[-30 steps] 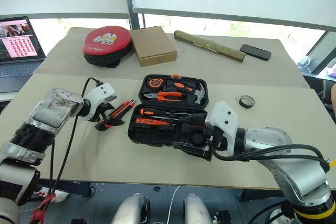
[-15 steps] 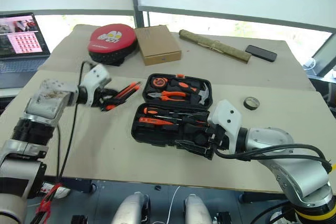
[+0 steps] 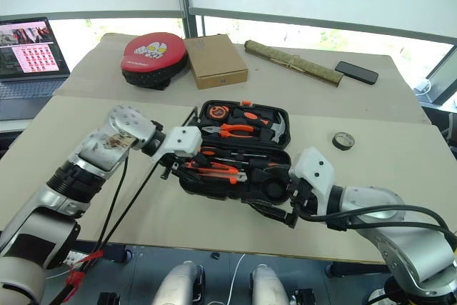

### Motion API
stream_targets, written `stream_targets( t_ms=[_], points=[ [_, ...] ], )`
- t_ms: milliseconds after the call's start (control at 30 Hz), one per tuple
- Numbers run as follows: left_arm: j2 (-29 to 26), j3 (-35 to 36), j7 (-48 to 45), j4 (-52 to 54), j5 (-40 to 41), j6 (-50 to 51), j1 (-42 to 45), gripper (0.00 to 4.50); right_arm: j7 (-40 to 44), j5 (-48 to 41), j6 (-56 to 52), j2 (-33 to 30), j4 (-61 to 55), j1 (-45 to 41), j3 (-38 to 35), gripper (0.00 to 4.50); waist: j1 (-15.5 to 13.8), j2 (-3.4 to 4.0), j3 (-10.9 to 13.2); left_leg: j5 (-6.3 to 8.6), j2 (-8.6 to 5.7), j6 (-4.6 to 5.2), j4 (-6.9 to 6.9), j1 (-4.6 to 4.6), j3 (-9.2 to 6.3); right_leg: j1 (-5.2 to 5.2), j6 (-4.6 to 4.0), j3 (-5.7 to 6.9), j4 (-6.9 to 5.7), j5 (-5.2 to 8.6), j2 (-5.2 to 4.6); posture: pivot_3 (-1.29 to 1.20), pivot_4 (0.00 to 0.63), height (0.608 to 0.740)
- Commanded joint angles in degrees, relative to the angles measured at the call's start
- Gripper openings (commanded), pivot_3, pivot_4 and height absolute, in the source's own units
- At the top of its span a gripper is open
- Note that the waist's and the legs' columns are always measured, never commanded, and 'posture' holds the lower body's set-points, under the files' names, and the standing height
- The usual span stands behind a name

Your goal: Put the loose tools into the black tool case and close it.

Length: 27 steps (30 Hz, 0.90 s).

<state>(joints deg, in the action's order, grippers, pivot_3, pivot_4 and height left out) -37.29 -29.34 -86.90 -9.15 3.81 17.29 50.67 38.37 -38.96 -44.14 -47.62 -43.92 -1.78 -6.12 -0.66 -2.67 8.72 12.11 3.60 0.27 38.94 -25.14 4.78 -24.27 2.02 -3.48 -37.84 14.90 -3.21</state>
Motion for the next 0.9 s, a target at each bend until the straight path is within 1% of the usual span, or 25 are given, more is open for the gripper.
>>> stream_targets(
  t_ms=[33, 167, 400, 500, 567, 600, 633, 767, 833, 900],
  points=[
    [1.49, -1.37, -1.26, 0.79, -1.74, 0.12, 2.00, 1.63, -1.32, -0.14, 0.93, 0.25, -3.32, 2.02, -3.02, 4.50, 0.01, 0.00, 0.00, 0.00, 0.00, 0.00, 0.00, 0.01, -0.02, 0.01, 0.00, 0.00, 0.00, 0.00, 0.01, 0.00, 0.150, 0.740],
    [4.99, -1.48, 0.80, -1.01, -2.93, 2.28, 2.98, 1.63, -2.27, -0.21, 1.11, 0.65, -4.50, 3.54, -3.57, 4.50, 0.01, 0.00, 0.00, 0.00, -0.01, 0.00, 0.01, 0.01, -0.04, 0.02, 0.01, 0.00, 0.00, 0.00, 0.01, 0.00, 0.150, 0.740],
    [5.54, -4.36, -0.05, -3.75, -7.40, 6.00, 4.48, 1.63, -3.73, -0.44, 0.73, 1.16, -5.40, 3.82, -3.93, 4.50, 0.15, 0.02, -0.01, 0.00, -0.01, 0.00, 0.02, 0.02, -0.09, 0.02, 0.01, 0.00, -0.05, 0.01, 0.04, 0.00, 0.150, 0.740],
    [6.20, -4.70, 1.19, -5.17, -9.15, 6.36, 4.88, 1.63, -4.11, -0.48, 0.65, 1.19, -4.92, 3.28, -3.76, 4.50, 0.14, 0.03, -0.02, 0.00, -0.01, 0.01, 0.02, 0.04, -0.10, 0.04, 0.01, 0.00, -0.05, 0.01, 0.03, 0.00, 0.150, 0.740],
    [6.43, -4.82, 1.24, -5.96, -9.70, 6.37, 5.16, 2.61, -4.18, -0.37, 0.70, 1.19, -4.57, 2.91, -3.49, 4.50, 0.13, 0.03, -0.02, 0.00, -0.01, 0.01, 0.03, 0.05, -0.10, 0.06, 0.01, 0.00, -0.05, 0.01, 0.03, 0.00, 0.150, 0.740],
    [6.34, -4.77, 0.70, -5.77, -9.56, 6.41, 5.14, 2.88, -4.17, -0.30, 0.73, 1.21, -4.47, 2.83, -3.41, 4.50, 0.13, 0.03, -0.02, -0.01, -0.02, 0.01, 0.04, 0.05, -0.10, 0.06, 0.01, 0.00, -0.05, 0.00, 0.03, 0.00, 0.150, 0.740],
    [6.40, -4.41, 0.17, -5.27, -8.94, 7.69, 5.16, 3.26, -4.18, -0.23, 0.74, 1.23, -4.32, 2.65, -3.27, 4.50, 0.14, 0.03, -0.02, -0.01, -0.02, 0.01, 0.04, 0.05, -0.10, 0.06, 0.01, 0.00, -0.05, 0.01, 0.03, 0.00, 0.150, 0.740],
    [6.51, -1.86, -1.60, -2.83, -5.36, 12.73, 5.64, 4.48, -4.11, 0.00, 0.81, 1.30, -3.97, 2.16, -2.77, 4.50, 0.11, 0.05, -0.03, -0.01, -0.02, 0.01, 0.04, 0.05, -0.10, 0.07, 0.01, 0.00, -0.05, 0.01, 0.02, 0.00, 0.150, 0.740],
    [6.71, -0.01, -1.49, -2.78, -3.57, 15.42, 6.36, 4.48, -4.05, 0.12, 0.88, 1.31, -3.83, 2.02, -2.56, 4.50, 0.16, 0.05, -0.03, -0.01, -0.02, 0.01, 0.04, 0.05, -0.11, 0.05, 0.01, 0.00, -0.07, 0.01, 0.02, 0.00, 0.150, 0.740],
    [6.21, 1.73, -1.27, -3.13, -2.28, 15.52, 6.75, 4.48, -3.99, 0.14, 0.96, 1.28, -3.66, 1.87, -2.48, 4.50, 0.18, 0.05, -0.03, -0.01, -0.02, 0.01, 0.03, 0.04, -0.12, 0.03, 0.01, 0.00, -0.07, 0.01, 0.03, 0.00, 0.150, 0.740]
  ],
)
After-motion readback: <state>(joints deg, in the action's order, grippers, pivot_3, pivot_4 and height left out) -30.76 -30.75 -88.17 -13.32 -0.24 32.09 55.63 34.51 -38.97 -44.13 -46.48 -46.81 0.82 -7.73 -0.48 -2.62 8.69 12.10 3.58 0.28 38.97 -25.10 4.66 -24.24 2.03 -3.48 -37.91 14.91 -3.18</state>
